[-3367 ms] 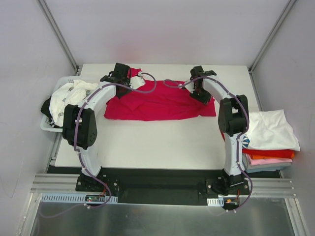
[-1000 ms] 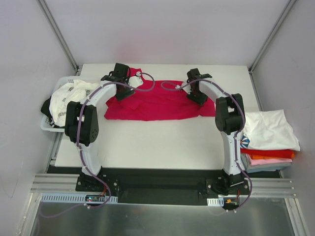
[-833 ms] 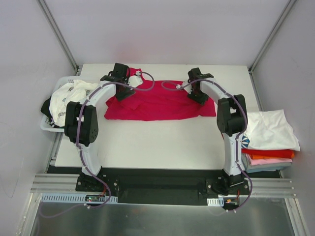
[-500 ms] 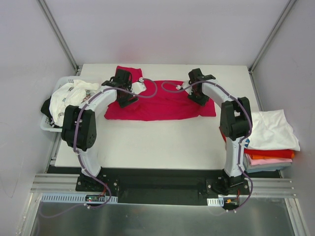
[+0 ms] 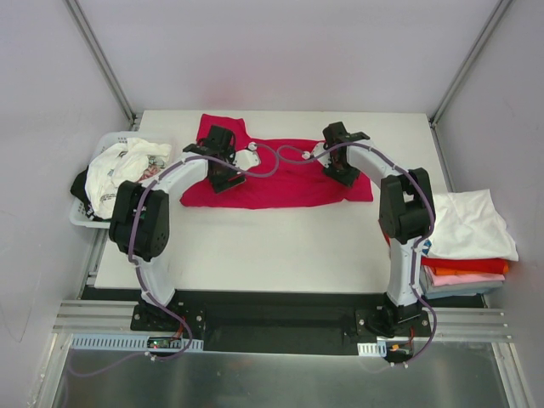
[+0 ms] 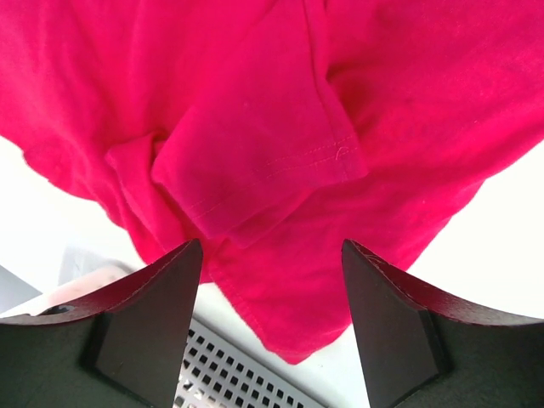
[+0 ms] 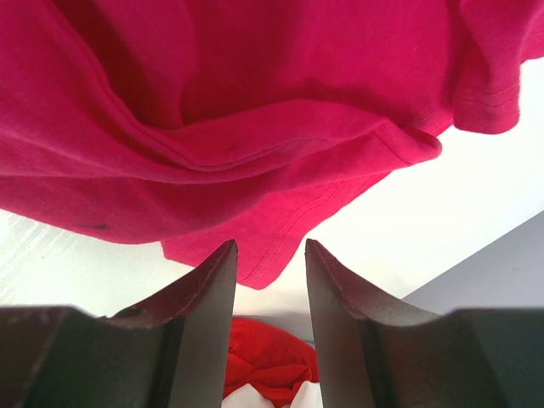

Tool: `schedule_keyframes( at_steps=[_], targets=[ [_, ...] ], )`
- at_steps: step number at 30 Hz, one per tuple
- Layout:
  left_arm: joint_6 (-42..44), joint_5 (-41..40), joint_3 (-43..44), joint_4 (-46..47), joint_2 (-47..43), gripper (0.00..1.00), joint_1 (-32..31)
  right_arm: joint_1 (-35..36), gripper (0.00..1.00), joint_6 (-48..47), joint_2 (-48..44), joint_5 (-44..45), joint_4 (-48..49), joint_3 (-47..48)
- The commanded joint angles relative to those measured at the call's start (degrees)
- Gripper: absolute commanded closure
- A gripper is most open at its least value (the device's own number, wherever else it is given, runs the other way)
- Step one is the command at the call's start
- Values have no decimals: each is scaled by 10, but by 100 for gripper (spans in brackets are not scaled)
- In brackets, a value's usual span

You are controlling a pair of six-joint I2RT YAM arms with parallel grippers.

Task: Fold and stack the t-shirts
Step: Fold the flattened tshirt in 1/3 of the way

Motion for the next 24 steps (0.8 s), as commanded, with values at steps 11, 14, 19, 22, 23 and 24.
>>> schedule_keyframes(
  at_steps=[11, 14, 19, 22, 23, 24],
  targets=[
    [-16, 41, 36, -3, 52, 34, -19, -1, 55, 8, -40, 28, 26, -21],
    [-22, 46, 46, -2, 59, 34, -20, -7, 51, 10, -43, 30, 34, -26],
    [-25, 48, 65, -3, 75, 34, -22, -14, 47, 9, -46, 30, 37, -27],
    [-30, 50, 70, -3, 80, 34, -24, -15, 47, 6, -48, 32, 36, -31],
    [-30, 51, 70, -3, 80, 34, -25, -18, 47, 6, -48, 31, 36, -30],
    [-32, 51, 71, -3, 81, 34, -27, -19, 47, 6, -49, 31, 35, -31]
  ],
)
